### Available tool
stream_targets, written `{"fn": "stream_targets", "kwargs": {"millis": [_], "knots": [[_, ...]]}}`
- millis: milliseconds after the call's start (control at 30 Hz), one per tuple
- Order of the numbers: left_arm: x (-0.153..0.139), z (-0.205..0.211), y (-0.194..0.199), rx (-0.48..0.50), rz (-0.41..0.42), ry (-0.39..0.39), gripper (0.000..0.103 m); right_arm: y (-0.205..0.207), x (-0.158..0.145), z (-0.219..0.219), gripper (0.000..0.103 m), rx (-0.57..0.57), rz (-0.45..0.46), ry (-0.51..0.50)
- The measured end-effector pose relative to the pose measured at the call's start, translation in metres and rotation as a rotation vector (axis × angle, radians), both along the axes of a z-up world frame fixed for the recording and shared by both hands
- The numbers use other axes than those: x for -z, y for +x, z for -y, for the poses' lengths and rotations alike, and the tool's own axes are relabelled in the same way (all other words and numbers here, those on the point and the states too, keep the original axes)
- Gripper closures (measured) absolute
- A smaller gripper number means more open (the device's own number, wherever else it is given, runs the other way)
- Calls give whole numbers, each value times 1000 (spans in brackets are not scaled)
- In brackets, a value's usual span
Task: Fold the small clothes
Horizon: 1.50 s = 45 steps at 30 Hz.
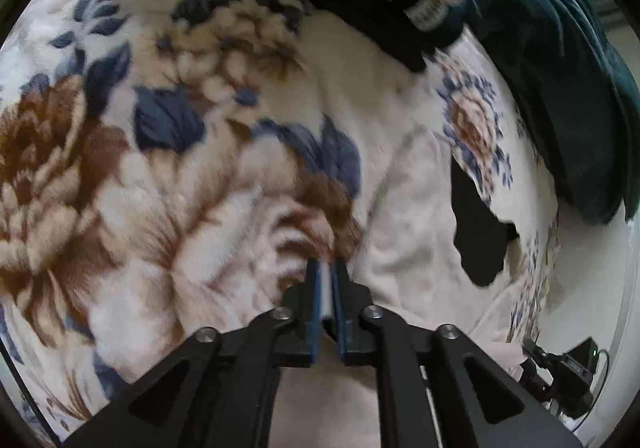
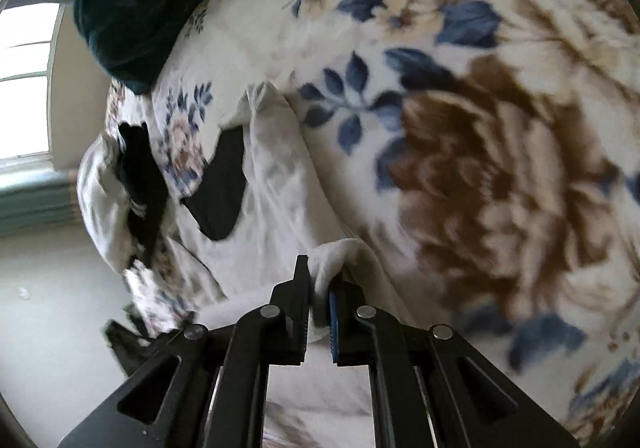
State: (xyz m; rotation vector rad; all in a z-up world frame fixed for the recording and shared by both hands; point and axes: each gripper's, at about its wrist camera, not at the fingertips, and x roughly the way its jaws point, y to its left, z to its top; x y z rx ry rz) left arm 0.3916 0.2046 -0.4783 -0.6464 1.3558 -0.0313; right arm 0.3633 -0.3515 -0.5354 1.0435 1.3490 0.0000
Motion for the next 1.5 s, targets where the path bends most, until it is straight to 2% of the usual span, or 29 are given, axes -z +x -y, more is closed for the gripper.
{"fn": "stream_targets", "kwargs": {"millis": [33,67,100,133,167,400,500,600,633,667,700,733,767,800,867,1033,1233,1333,1500], "knots": [[-3,-4,0,-15,18,-18,86,2,1,3,85,10,4,-3],[-5,-8,0,-30,27,-26,74,4,0,6,80,29,21,9],[-8,-12,0,-44,36,-27,56,6,0,12,65,55,33,31],[-12,-17,-3,-58,54,-38,49,6,-2,15,54,68,39,38],[-14,-18,-5,-62,63,-42,45,5,-5,18,51,72,49,33],[-21,-8,-61,6,29,-34,45,-16,-28,8,51,-110,39,-175],[-15,8,-85,58,-11,-32,45,-32,-22,-1,51,-183,10,-192],[-5,28,-99,125,-27,1,45,-47,-9,-12,51,-217,-27,-161],[-1,32,-102,131,-28,10,46,-52,-5,-15,51,-221,-26,-136],[0,34,-106,120,-22,25,51,-55,-3,-18,51,-220,-26,-118],[-1,34,-109,111,-10,26,71,-59,-1,-20,58,-209,-22,-103],[-5,36,-112,112,3,44,82,-62,-1,-22,77,-196,-5,-90],[-7,39,-114,120,12,66,94,-64,-1,-25,86,-192,4,-86],[-11,42,-116,127,36,93,96,-66,-3,-26,90,-185,7,-103],[-19,42,-121,122,77,111,98,-70,-7,-29,98,-179,23,-129],[-33,41,-132,145,102,123,99,-79,-24,-32,99,-192,47,-173],[-31,33,-149,181,59,128,101,-101,-32,-19,99,-216,14,-181],[-21,28,-153,187,30,98,101,-112,-29,-16,99,-237,-11,-183],[-18,26,-157,203,19,105,101,-118,-22,-18,99,-276,-32,-188]]}}
